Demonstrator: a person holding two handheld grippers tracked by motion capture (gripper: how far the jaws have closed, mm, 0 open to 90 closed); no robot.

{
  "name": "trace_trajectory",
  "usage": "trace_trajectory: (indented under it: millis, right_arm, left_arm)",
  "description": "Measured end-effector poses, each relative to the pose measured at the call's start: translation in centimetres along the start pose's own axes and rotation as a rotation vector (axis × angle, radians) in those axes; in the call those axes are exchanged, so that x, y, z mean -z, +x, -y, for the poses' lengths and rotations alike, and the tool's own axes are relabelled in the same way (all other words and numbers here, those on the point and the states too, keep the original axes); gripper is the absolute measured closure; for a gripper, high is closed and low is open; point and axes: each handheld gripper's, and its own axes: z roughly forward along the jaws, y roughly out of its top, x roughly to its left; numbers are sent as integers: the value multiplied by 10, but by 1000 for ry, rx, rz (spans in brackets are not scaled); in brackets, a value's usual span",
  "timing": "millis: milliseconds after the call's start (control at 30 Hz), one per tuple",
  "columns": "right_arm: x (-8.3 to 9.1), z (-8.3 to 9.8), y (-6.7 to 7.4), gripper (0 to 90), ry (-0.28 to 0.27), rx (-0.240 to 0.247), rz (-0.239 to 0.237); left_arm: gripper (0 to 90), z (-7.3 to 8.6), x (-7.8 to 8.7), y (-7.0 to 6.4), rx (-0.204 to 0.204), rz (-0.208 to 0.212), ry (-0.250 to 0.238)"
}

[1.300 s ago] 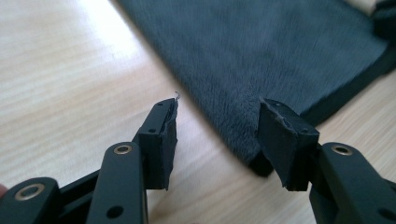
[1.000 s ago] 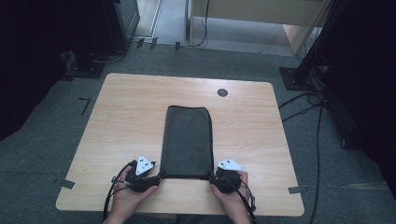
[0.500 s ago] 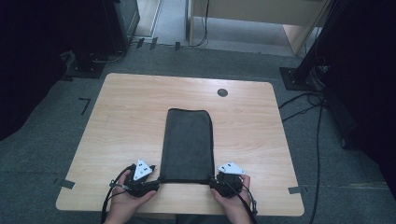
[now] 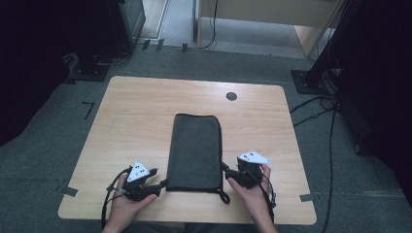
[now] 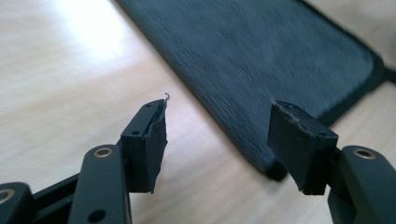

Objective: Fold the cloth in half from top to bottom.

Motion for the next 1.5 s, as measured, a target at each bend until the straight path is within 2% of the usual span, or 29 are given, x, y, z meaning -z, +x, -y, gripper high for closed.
trace_trajectory:
  millis: [100, 200, 233, 333, 367, 400, 533, 600, 667, 700, 767, 800, 833, 900, 967, 1000, 1100, 1133, 1200, 1300, 1367, 1400, 1433, 1500]
  right_arm:
    - [-8, -17, -8, 427, -21, 23, 1]
    - [-22, -37, -17, 493, -31, 6, -12]
    - [-27, -44, -20, 511, -33, -1, -14]
    - [-44, -62, -27, 550, -48, -12, -15]
    - [-51, -67, -30, 559, -47, -15, -9]
    - [-58, -72, -33, 573, -55, -15, 1]
    - [-85, -87, -46, 613, -44, -53, 9]
    - [-98, -93, -49, 635, -11, -36, 15]
    - [-107, -100, -52, 651, -6, -39, 4]
    - [-111, -104, -54, 655, -5, -55, -7]
    - [-121, -110, -56, 662, 10, -77, -13]
    - [-127, -111, -57, 664, 15, -86, -15]
    - [-132, -112, -58, 668, 21, -98, -14]
    - [-143, -113, -59, 667, 28, -130, -32]
    - [-153, -113, -58, 667, 34, -146, -48]
    - [-157, -112, -57, 666, 43, -152, -58]
    - [-165, -109, -56, 657, 58, -158, -74]
    - [-171, -106, -53, 658, 79, -129, -81]
    - [-172, -104, -53, 659, 78, -122, -85]
    - [-173, -102, -55, 718, 81, -126, -99]
    - [-172, -100, -55, 790, 89, -122, -106]
    - [-169, -100, -52, 828, 102, -87, -78]
    - [-169, -101, -51, 841, 106, -70, -66]
    - [-167, -102, -48, 851, 94, -36, -27]
  left_arm:
    - [375, -7, 1, 7, 24, -17, -12]
    - [379, -22, -5, 17, 59, -58, -26]
    - [380, -22, -5, 17, 59, -58, -26]
    - [383, -42, -22, 27, 51, -96, -23]
    - [385, -42, -22, 27, 51, -96, -23]
    - [386, -52, -34, 34, 59, -111, -26]
    - [402, -69, -59, 47, 93, -152, -31]
    - [407, -78, -71, 54, 108, -160, -27]
    - [408, -82, -77, 55, 109, -166, -25]
    - [412, -92, -90, 59, 92, -190, -13]
    - [419, -102, -102, 64, 108, -201, 4]
    - [421, -102, -102, 64, 108, -201, 4]
    - [425, -112, -114, 68, 110, -219, 20]
    - [434, -116, -121, 70, 108, -228, 31]
    - [450, -127, -138, 75, 108, -248, 57]
    - [464, -130, -142, 76, 110, -241, 61]
    - [479, -136, -150, 78, 130, -235, 68]
    - [488, -138, -153, 78, 135, -235, 72]
    - [495, -142, -159, 78, 128, -233, 87]
    - [597, -143, -167, 76, 98, -238, 125]
    - [689, -145, -168, 77, 101, -222, 133]
    - [813, -146, -167, 78, 113, -220, 136]
    - [852, -148, -166, 80, 118, -204, 141]
    - [873, -149, -166, 80, 108, -201, 147]
